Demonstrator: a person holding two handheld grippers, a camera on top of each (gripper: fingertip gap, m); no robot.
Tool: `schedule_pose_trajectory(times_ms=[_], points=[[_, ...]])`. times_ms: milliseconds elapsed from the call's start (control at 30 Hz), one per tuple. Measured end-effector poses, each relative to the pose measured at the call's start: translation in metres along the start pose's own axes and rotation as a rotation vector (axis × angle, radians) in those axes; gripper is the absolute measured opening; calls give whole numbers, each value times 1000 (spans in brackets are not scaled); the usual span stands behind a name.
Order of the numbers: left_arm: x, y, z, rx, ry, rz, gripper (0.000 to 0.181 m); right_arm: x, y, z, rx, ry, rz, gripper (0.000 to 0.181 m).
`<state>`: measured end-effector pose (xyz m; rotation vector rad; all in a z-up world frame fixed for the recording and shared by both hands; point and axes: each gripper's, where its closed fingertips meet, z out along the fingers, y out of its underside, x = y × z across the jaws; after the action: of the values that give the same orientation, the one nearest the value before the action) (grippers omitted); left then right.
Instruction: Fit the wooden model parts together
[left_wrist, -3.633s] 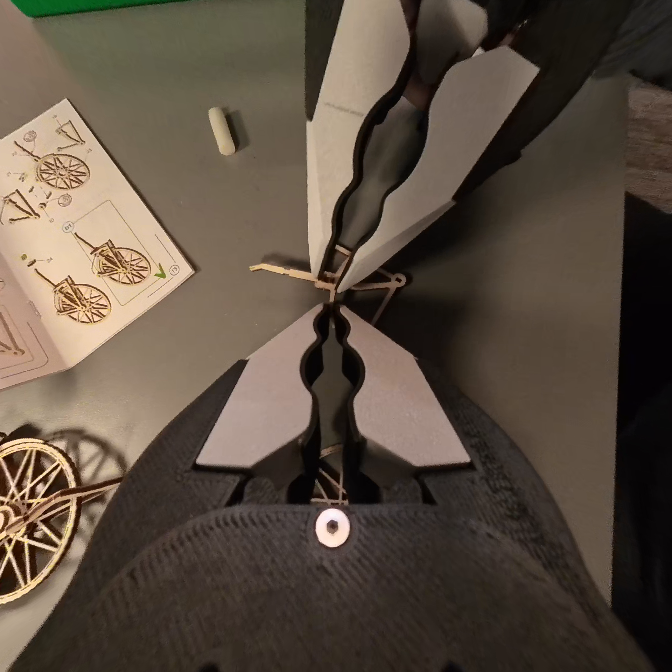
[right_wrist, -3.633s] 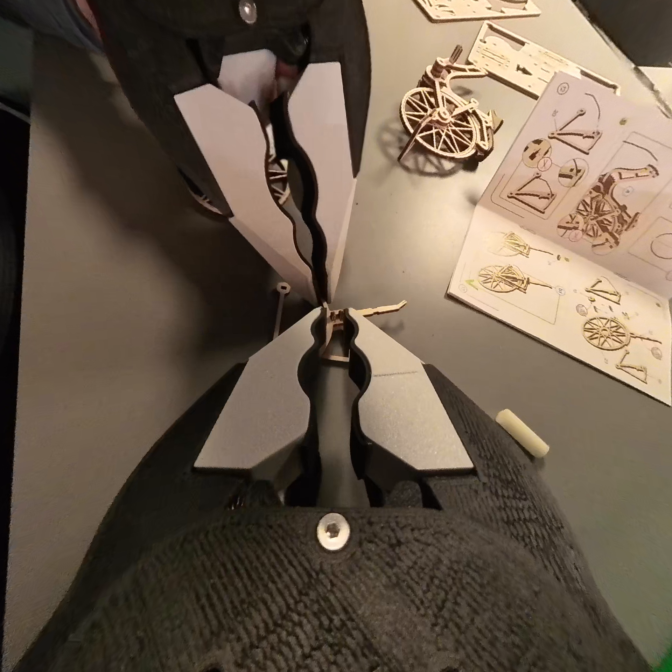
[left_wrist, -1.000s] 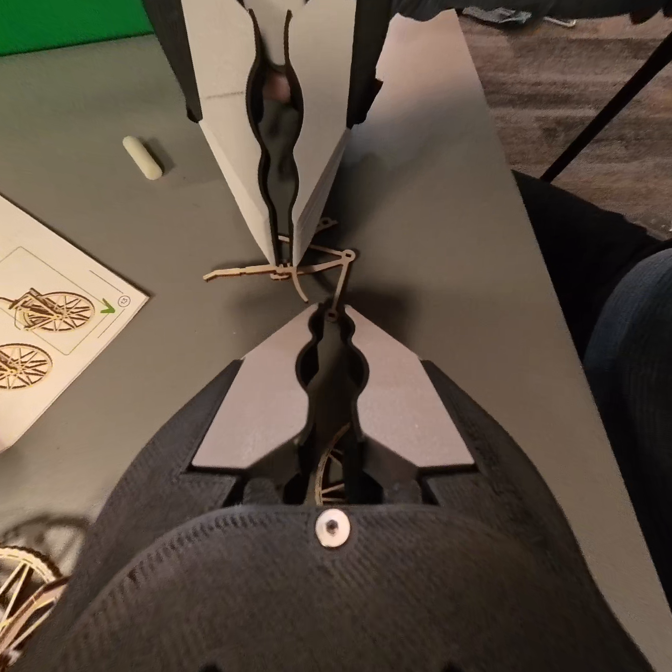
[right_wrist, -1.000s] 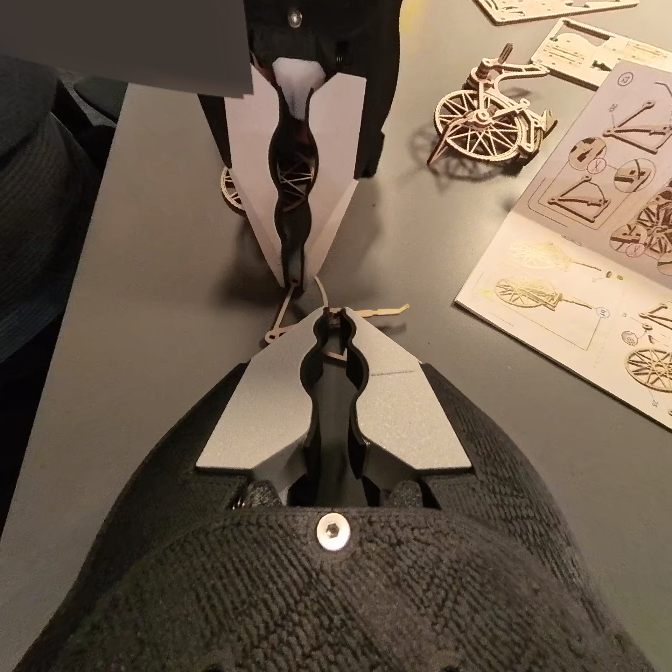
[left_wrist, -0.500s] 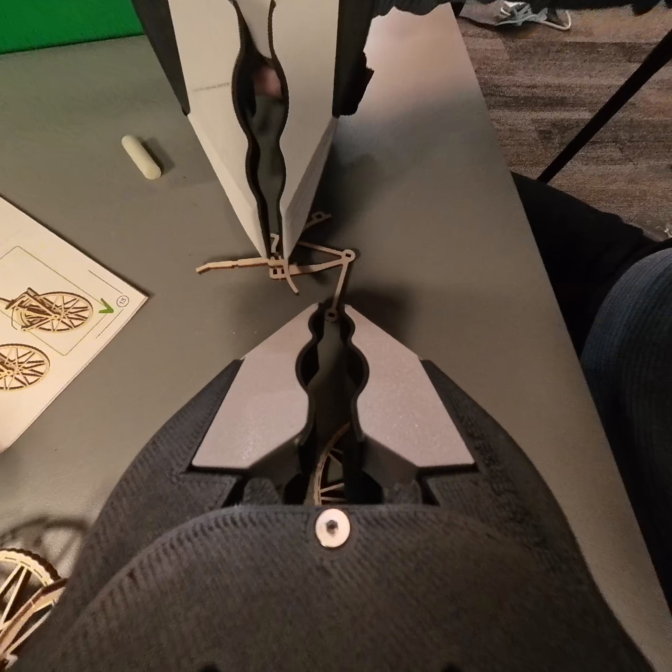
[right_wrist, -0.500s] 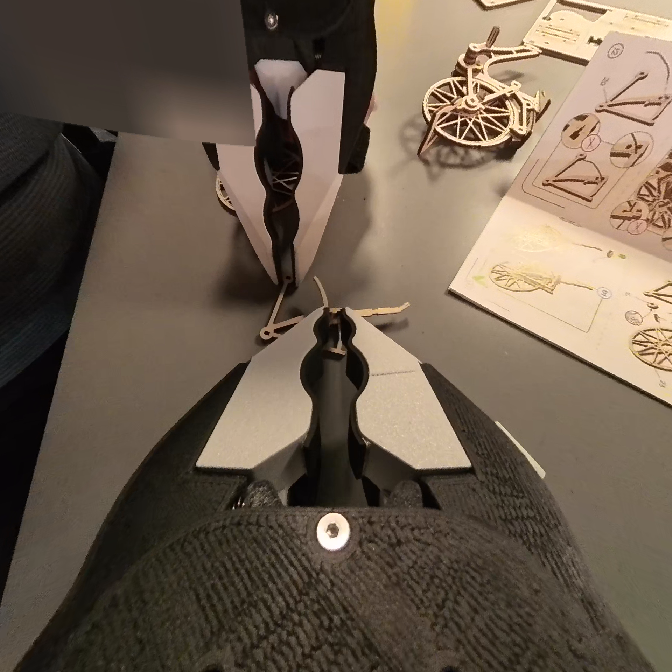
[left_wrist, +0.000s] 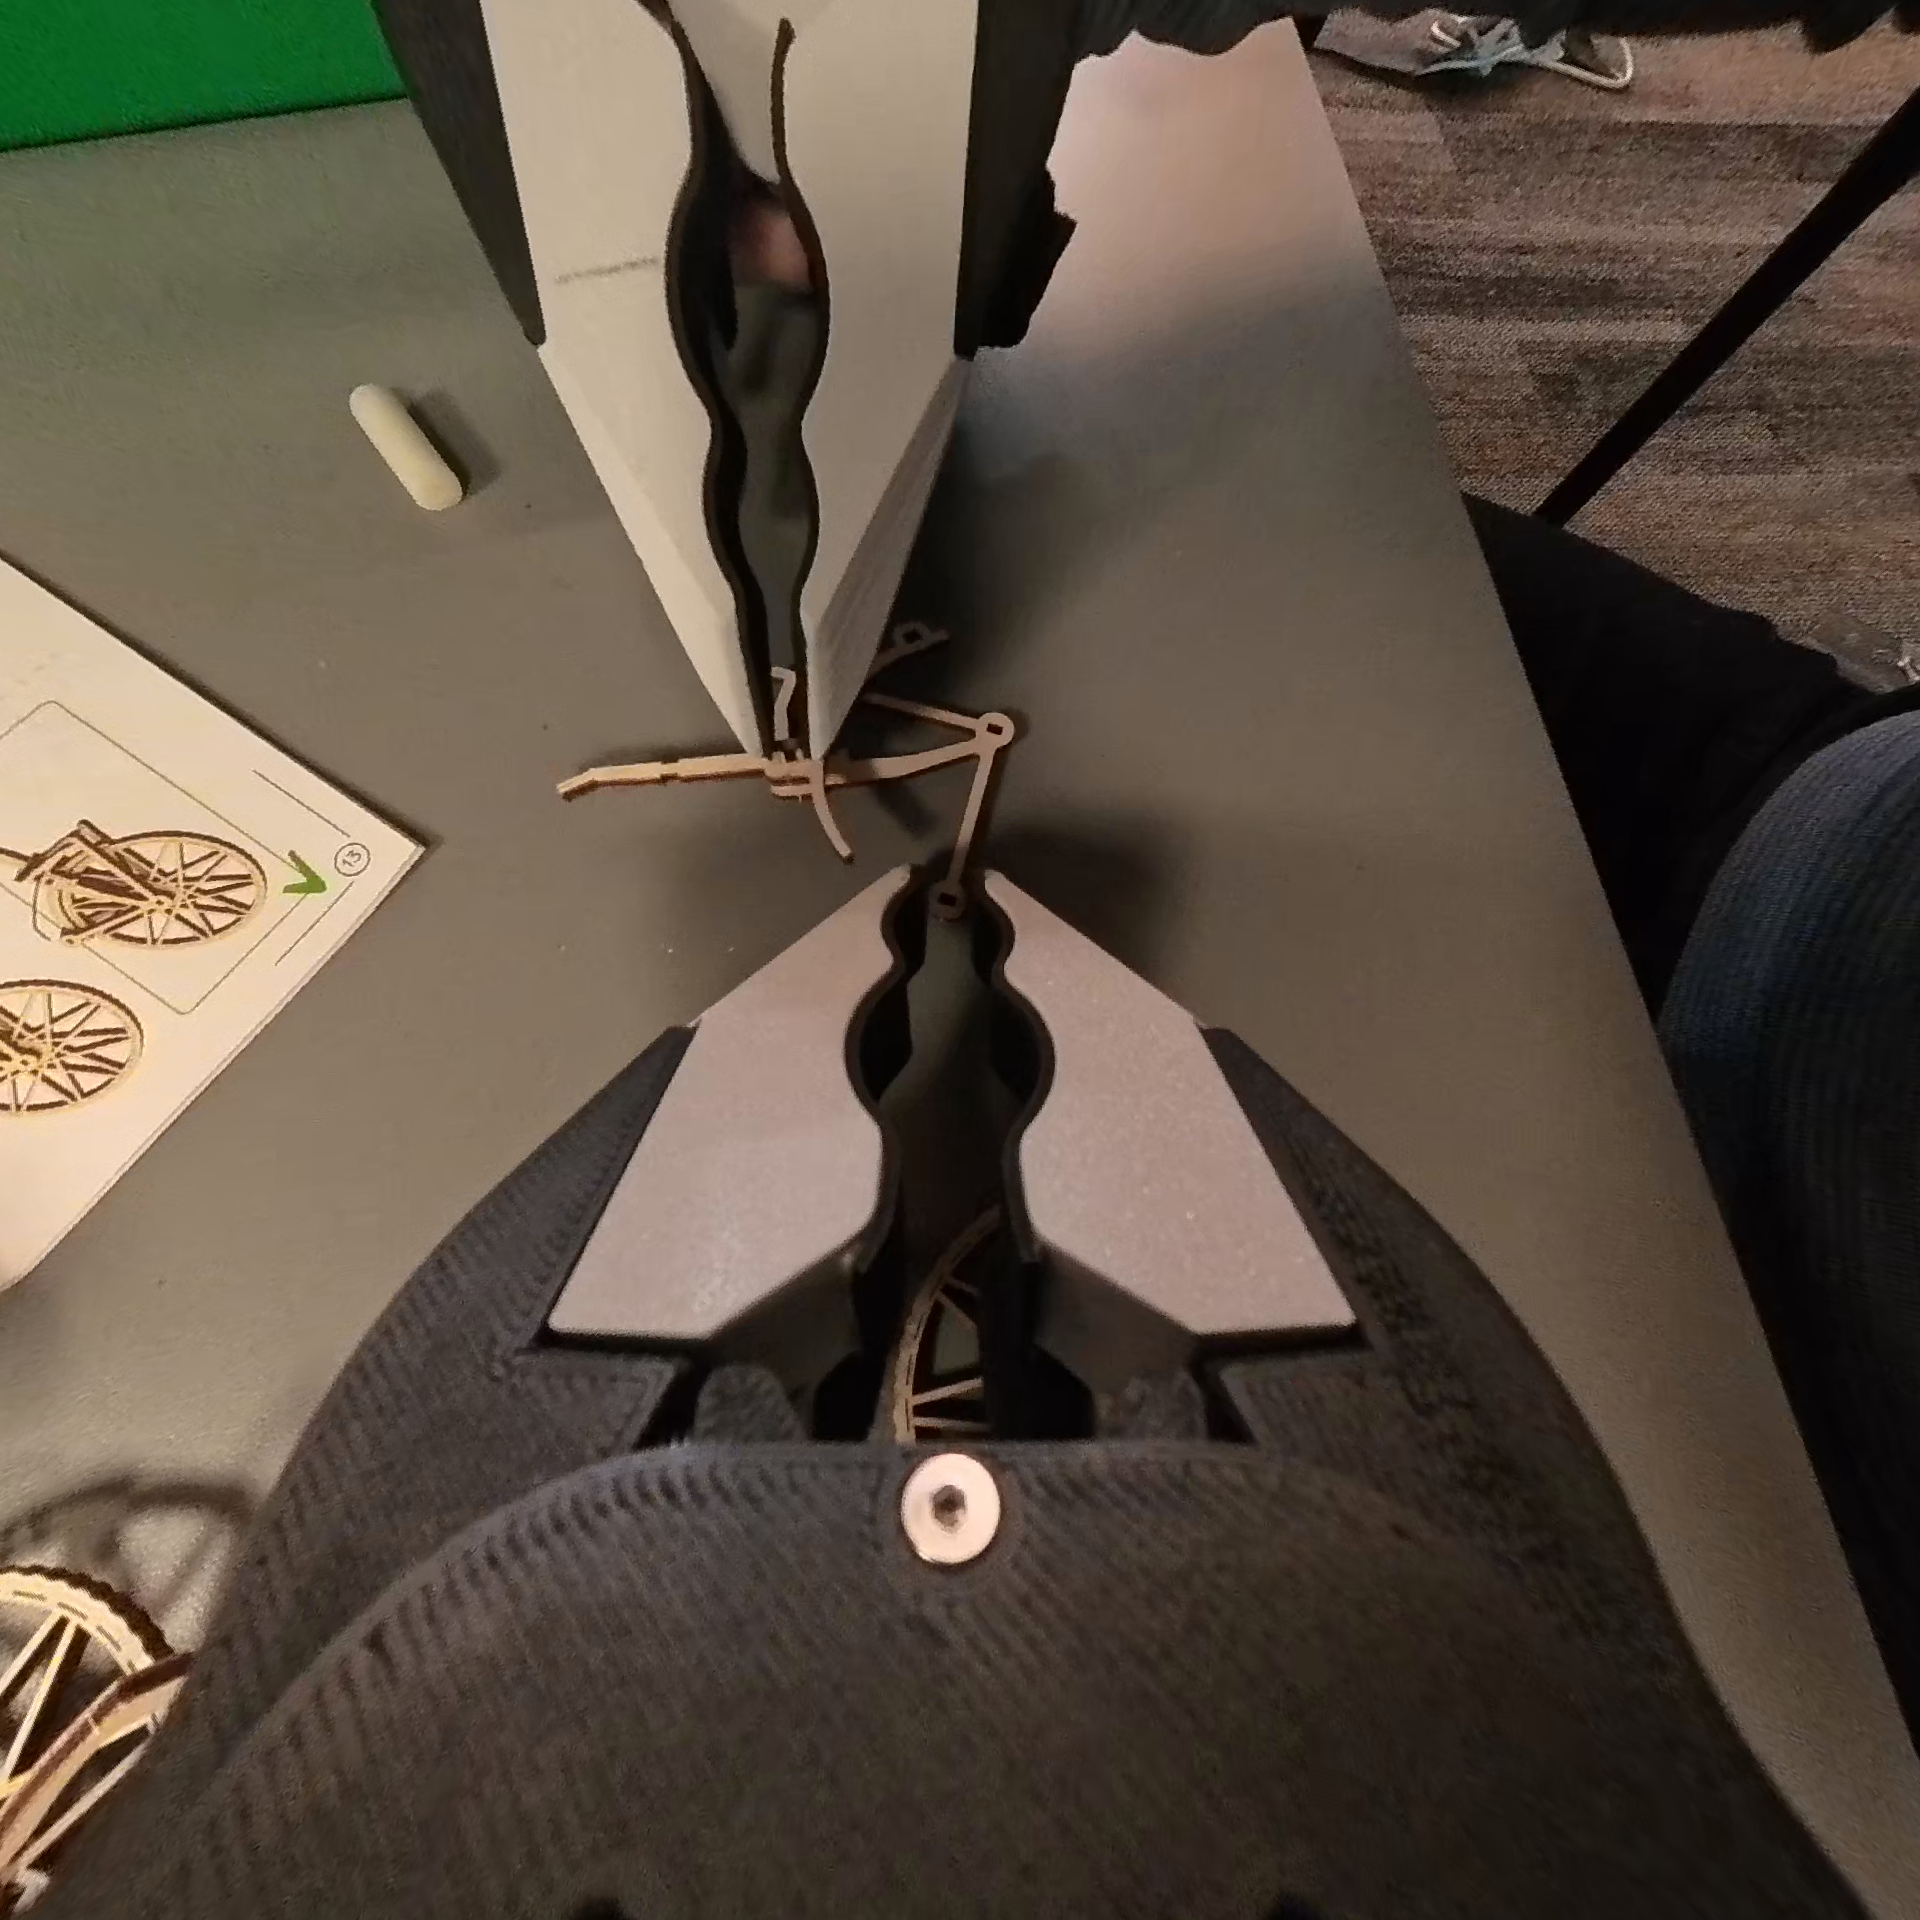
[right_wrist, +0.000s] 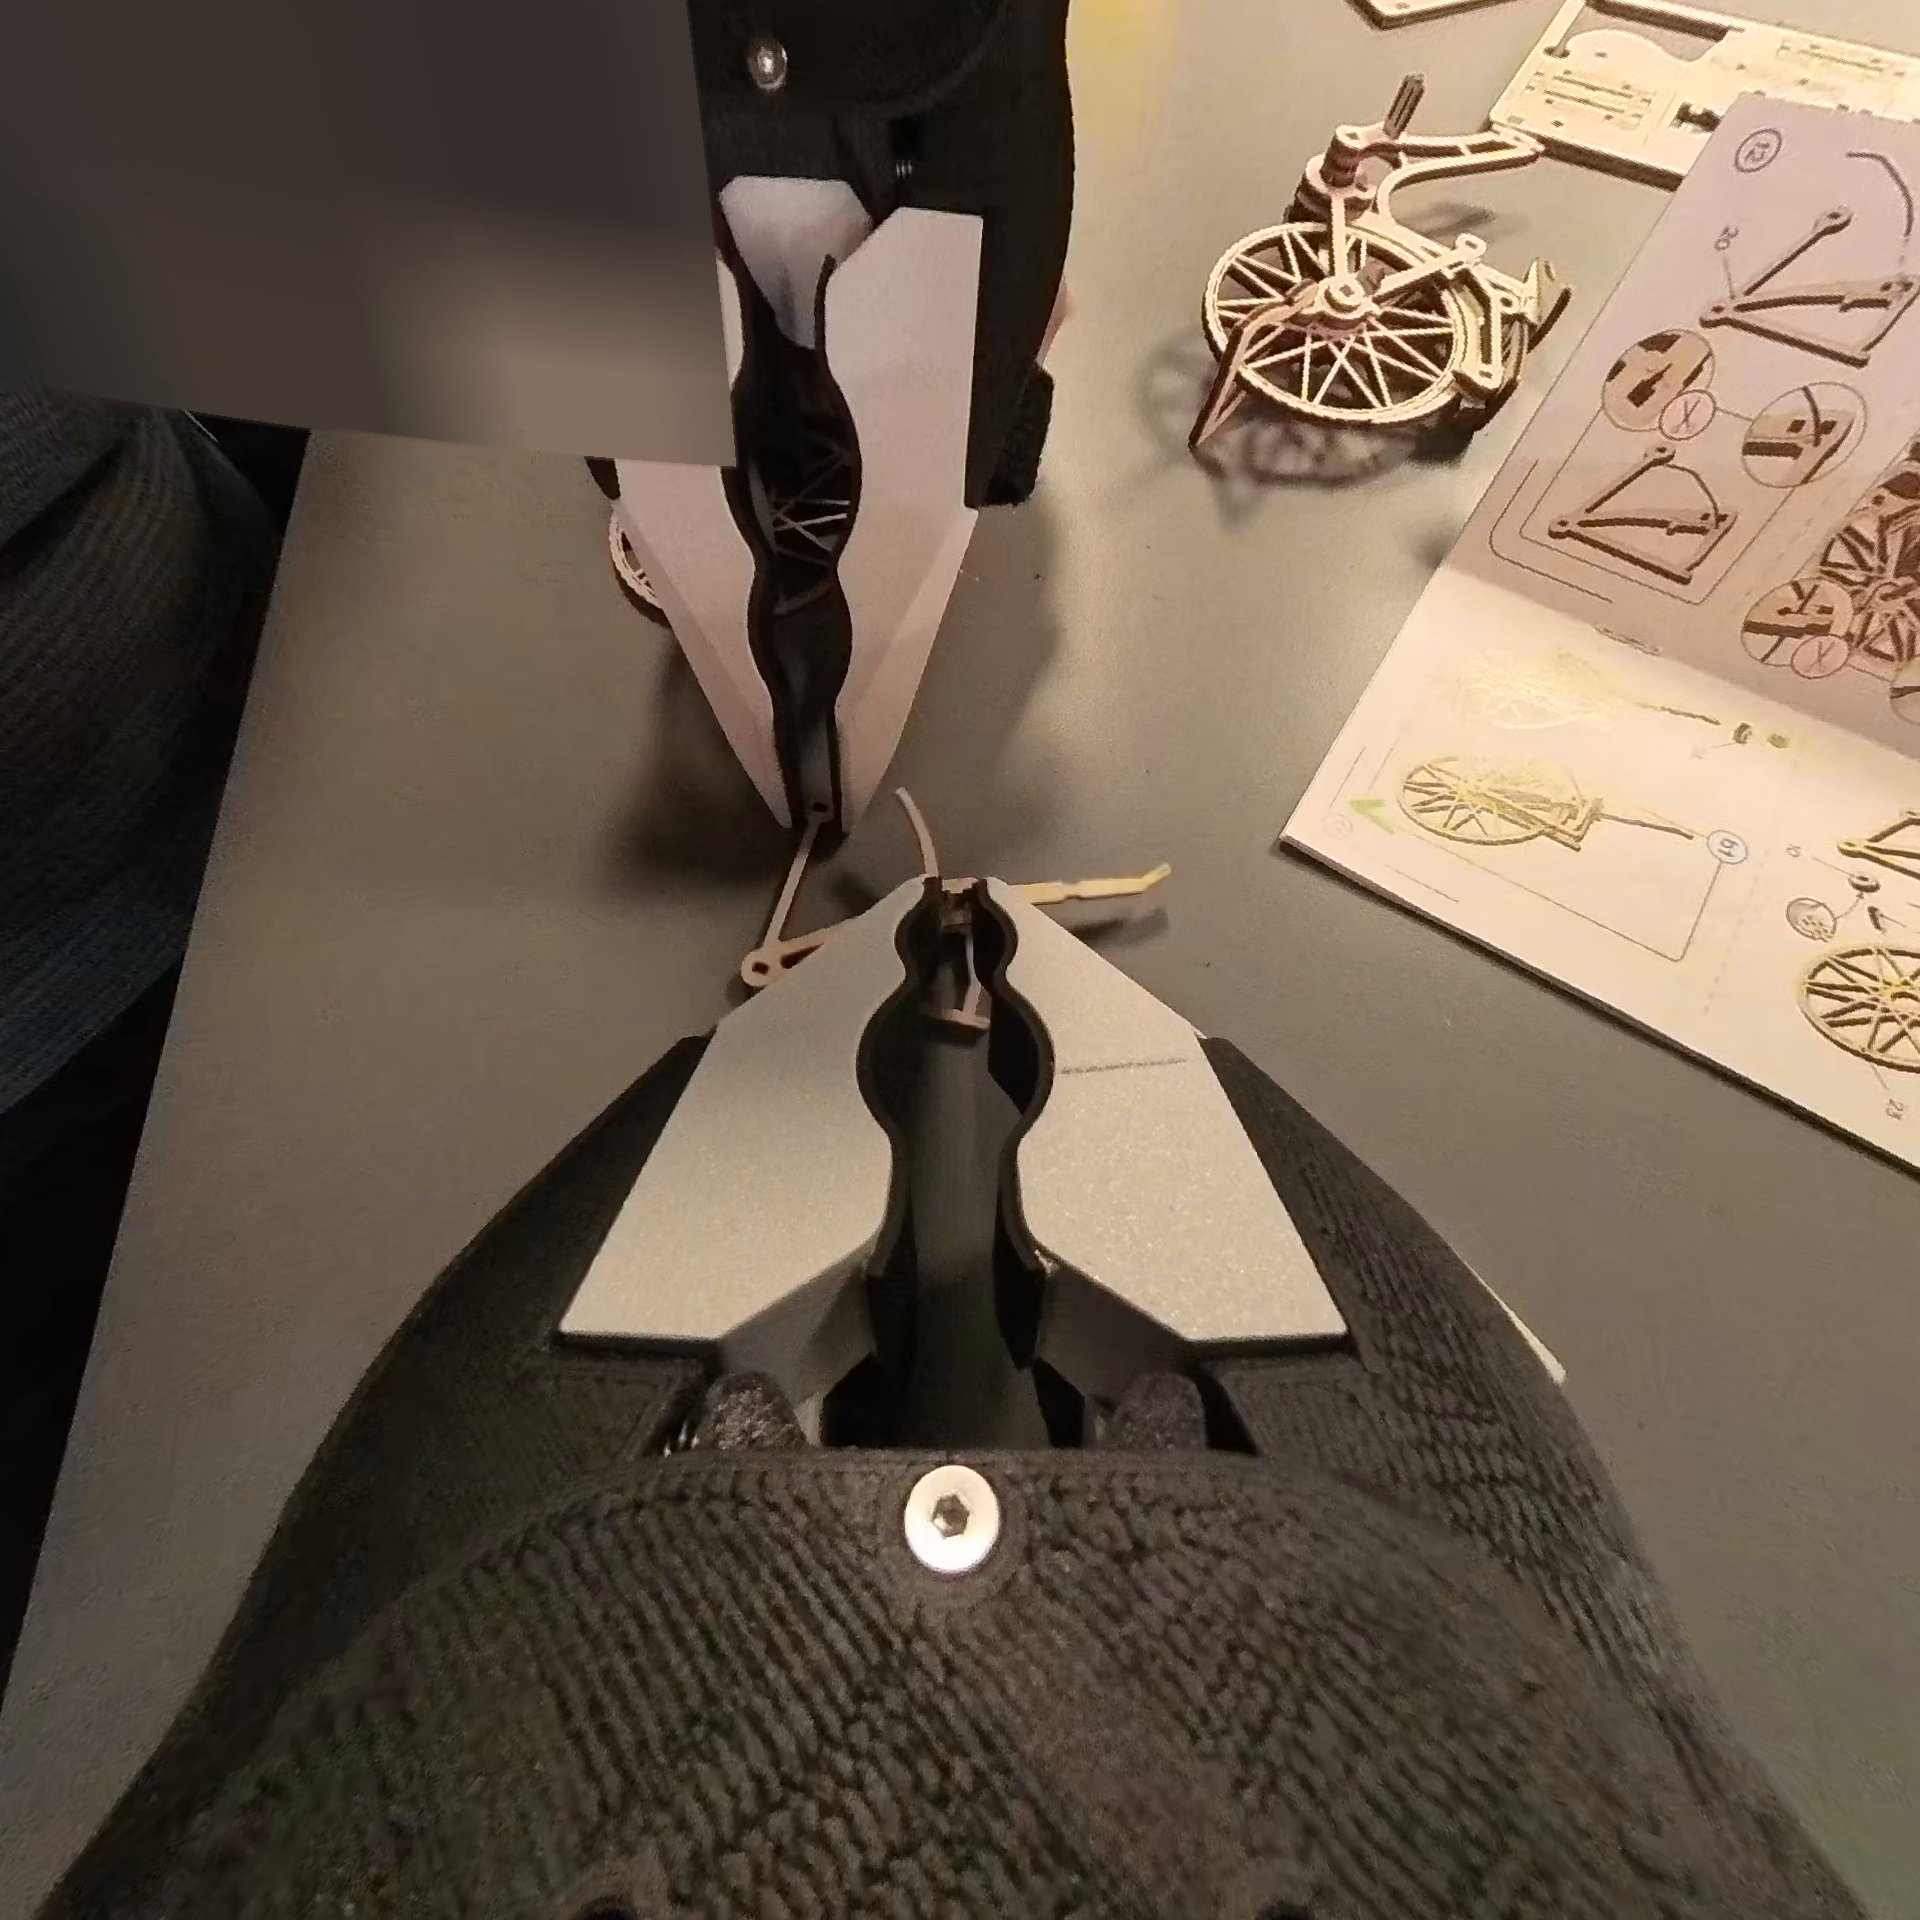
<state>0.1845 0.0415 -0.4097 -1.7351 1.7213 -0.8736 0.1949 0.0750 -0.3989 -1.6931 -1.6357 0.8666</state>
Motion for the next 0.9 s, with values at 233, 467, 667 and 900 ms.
schedule_pose_trajectory(times_ms=[233, 467, 667, 900], points=[[-2, 0, 0, 2, -5, -3, 7, 1, 1, -1, -20, 11, -10, 3], [-2, -1, 1, 3, -3, -5, 7, 0, 2, 2, -245, 44, -40, 3], [-2, -1, 1, 3, -2, -6, 7, 0, 2, 4, -334, 7, -46, 3], [-3, 0, 1, 2, -4, -6, 7, 0, 1, 3, -185, 29, 13, 3]])
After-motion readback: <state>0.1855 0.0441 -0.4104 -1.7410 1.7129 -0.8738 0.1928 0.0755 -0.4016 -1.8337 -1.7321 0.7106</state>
